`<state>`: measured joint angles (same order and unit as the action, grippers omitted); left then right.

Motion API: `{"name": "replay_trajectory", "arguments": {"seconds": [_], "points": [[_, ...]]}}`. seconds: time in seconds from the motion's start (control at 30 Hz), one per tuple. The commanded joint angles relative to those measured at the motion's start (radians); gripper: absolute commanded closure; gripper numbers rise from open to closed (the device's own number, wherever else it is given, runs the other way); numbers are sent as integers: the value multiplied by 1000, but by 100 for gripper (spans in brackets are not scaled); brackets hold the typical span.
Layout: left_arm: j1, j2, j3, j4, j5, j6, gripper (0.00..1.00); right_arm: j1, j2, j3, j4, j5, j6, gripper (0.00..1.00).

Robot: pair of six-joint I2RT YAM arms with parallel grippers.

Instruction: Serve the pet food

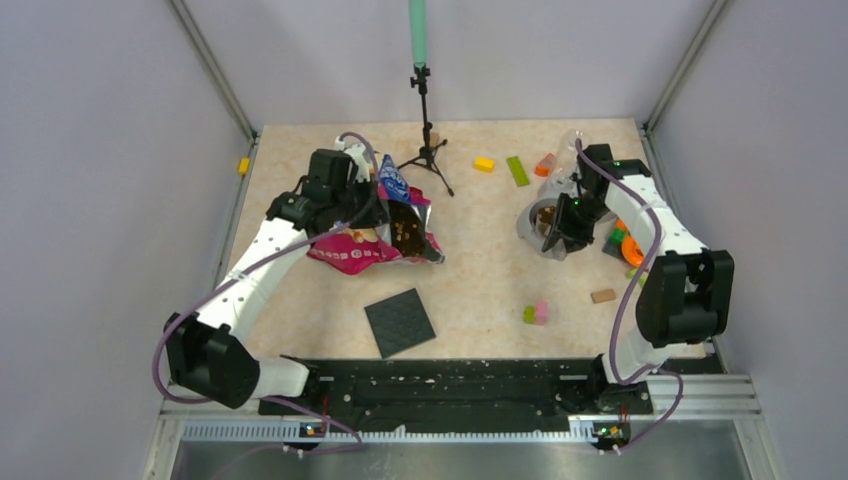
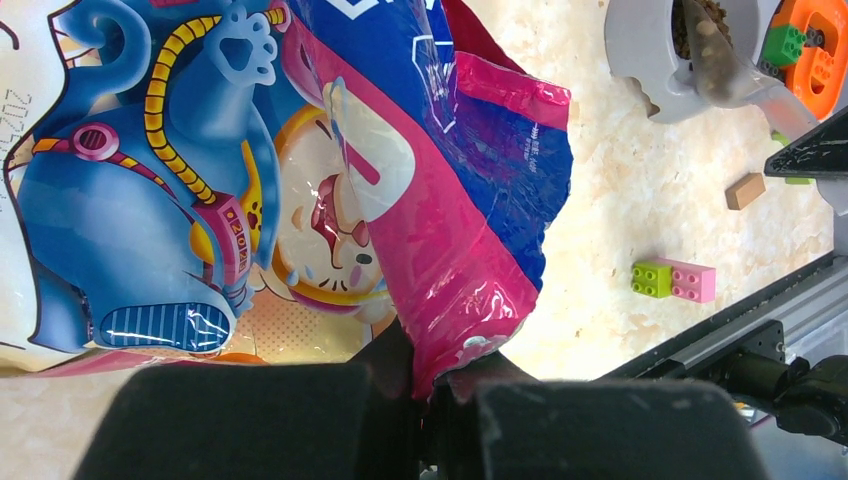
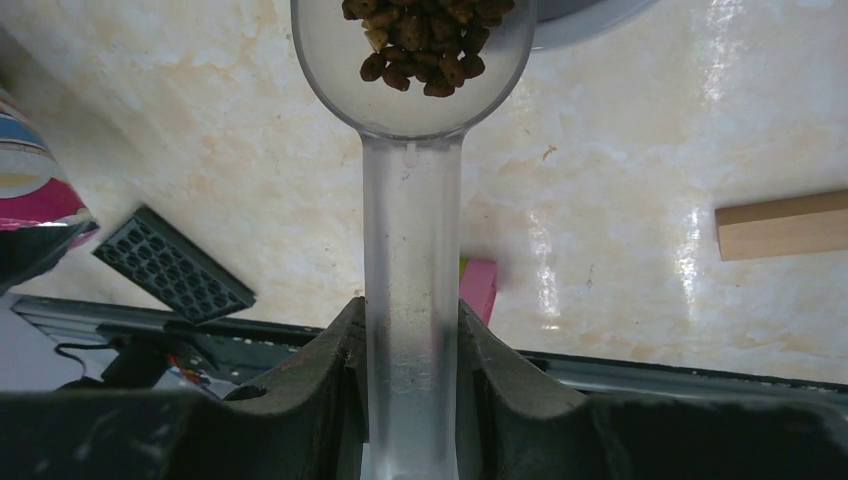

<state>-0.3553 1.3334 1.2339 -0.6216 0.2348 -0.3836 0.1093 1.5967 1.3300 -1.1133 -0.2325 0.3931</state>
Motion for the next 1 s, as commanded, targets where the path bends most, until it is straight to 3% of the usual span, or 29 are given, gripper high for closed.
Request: {"name": "replay_trajectory", "arguments": {"seconds": [0.0,0.37,0.97], "points": [[17,-57,10,80,-52,25,100,-37,16,73,-34,-81,68,100],[18,-74,-16,89,-58,15,100,-80,62,163,-168,-133,176,100],[18,-110,-47,98,-70,-3,100,-105,17,131,-176,-307,262,100]]}}
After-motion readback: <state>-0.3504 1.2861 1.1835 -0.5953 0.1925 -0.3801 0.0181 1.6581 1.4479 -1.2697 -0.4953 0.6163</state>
